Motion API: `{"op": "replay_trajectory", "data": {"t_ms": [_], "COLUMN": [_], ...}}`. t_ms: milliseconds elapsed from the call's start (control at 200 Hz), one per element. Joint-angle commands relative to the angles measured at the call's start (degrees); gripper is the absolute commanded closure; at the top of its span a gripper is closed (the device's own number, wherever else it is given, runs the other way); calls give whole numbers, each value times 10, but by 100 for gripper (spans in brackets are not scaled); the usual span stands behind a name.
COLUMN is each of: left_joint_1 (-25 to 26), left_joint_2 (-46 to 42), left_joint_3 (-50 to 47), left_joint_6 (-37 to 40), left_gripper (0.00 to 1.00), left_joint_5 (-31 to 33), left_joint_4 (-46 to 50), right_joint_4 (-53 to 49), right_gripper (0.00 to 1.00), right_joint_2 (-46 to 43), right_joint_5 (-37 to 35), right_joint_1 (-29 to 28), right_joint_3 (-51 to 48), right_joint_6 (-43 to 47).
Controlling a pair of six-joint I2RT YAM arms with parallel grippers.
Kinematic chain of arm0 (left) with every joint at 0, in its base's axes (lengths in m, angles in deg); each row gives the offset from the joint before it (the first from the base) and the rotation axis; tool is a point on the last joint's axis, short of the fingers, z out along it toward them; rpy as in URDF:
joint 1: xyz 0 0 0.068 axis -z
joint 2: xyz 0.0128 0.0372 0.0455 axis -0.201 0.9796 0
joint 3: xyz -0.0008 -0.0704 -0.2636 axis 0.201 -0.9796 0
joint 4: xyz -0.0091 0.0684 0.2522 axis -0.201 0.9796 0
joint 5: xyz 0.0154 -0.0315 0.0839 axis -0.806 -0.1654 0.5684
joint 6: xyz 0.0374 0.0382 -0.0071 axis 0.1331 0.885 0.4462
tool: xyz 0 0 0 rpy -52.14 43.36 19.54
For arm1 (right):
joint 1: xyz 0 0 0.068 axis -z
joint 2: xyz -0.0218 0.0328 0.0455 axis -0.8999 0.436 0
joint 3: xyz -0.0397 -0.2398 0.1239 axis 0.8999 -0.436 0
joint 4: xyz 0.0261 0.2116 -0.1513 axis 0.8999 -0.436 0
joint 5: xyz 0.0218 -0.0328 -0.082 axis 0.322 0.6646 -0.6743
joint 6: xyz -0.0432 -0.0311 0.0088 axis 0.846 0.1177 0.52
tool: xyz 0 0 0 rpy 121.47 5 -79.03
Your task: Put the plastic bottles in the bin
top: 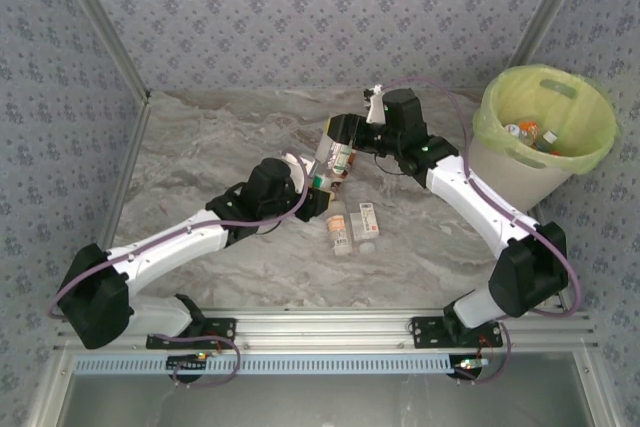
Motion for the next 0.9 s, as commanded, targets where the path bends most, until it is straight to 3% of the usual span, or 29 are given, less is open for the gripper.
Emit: {"op": "replay_trajectory", "data": {"t_ms": [0, 50, 145, 235, 355, 480, 595, 765, 899], "left_joint_1": [1, 1, 1, -5, -8, -14, -22, -31, -33], "left_joint_2": [-1, -2, -7, -20, -52, -81, -92, -89, -84], "left_joint_3": [20, 23, 23, 14, -9, -40, -65, -68, -66], "left_joint_6": [-2, -2, -7, -16, -19, -36, -60, -68, -63], "left_gripper": [82, 66, 22, 1, 1, 1, 1, 0, 1], "left_joint_5": [-2, -3, -2, 0, 39, 114, 164, 176, 174], "left_joint_4": [-19, -17, -17, -25, -45, -72, -95, -97, -94], "right_joint_4": [-16, -15, -31, -91, -194, -232, -249, -255, -168], "right_gripper": [67, 73, 81, 83, 83, 83, 83, 82, 82], "right_joint_2": [-11, -13, -23, -40, -83, -136, -166, -183, -176], "right_joint_5": [4, 0, -22, -70, -238, -395, -476, -581, -640], "right_joint_1": [-5, -5, -4, -2, -5, 3, 23, 57, 117], "right_joint_3": [17, 16, 18, 38, 74, 79, 96, 130, 137], "right_joint_6": [16, 16, 46, 99, 185, 260, 328, 453, 548]}}
